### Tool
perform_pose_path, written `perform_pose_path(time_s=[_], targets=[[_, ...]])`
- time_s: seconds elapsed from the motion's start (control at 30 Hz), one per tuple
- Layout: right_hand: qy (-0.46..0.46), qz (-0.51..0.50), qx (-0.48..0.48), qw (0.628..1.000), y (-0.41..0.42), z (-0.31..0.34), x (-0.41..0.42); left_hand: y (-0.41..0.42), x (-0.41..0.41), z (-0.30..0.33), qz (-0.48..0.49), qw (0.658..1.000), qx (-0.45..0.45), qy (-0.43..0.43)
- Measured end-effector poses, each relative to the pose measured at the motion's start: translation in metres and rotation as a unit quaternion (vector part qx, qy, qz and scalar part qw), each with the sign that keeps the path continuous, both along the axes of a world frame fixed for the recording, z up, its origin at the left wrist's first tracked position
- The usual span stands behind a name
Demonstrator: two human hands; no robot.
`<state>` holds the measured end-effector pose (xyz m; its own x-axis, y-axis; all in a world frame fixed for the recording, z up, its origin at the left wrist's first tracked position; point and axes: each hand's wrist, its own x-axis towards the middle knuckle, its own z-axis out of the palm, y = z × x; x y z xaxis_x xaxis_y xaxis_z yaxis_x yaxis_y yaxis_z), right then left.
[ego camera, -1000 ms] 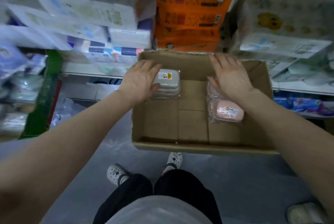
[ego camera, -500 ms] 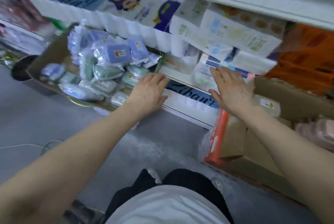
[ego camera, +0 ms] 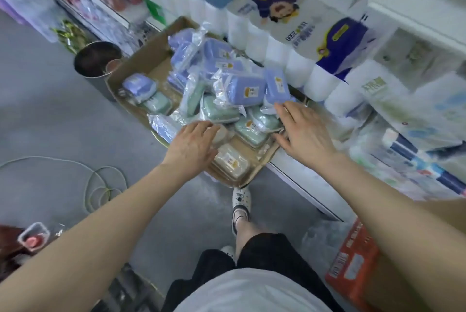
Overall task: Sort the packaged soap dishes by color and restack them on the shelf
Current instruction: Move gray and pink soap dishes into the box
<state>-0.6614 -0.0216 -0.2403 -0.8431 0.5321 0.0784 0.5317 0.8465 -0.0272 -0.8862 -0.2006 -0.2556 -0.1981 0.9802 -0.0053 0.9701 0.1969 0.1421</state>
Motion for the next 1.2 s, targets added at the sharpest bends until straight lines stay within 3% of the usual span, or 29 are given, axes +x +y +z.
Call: perform_pose_path(time_s=[0.23,0.43,0.6,0.77,1.0,1.2], targets=[[-0.019,0.024,-0.074,0.997,0.043,-0.036,-0.085,0.031,-0.074,-0.023,0.077,0.996,-0.048,-0.021],[-0.023,-0.016,-0.133,0.991,0.017,-0.070,-0.105,0.017,-0.106,-0.054,0.094,0.984,-0.136,-0.068],[-0.149,-0.090,-0.179,0.968,-0.041,-0.107,-0.099,0.006,-0.124,-0.073,0.002,0.984,-0.174,-0.047],[-0.257,-0.201,-0.256,0.910,-0.078,-0.141,-0.113,0.000,-0.145,-0.091,-0.084,0.986,-0.145,-0.024],[-0.243,-0.259,-0.224,0.907,-0.090,-0.132,-0.127,0.010,-0.161,-0.088,-0.200,0.976,-0.075,-0.036],[-0.197,-0.288,-0.116,0.930,-0.091,-0.080,-0.098,0.053,-0.138,-0.084,-0.349,0.936,-0.036,-0.004]])
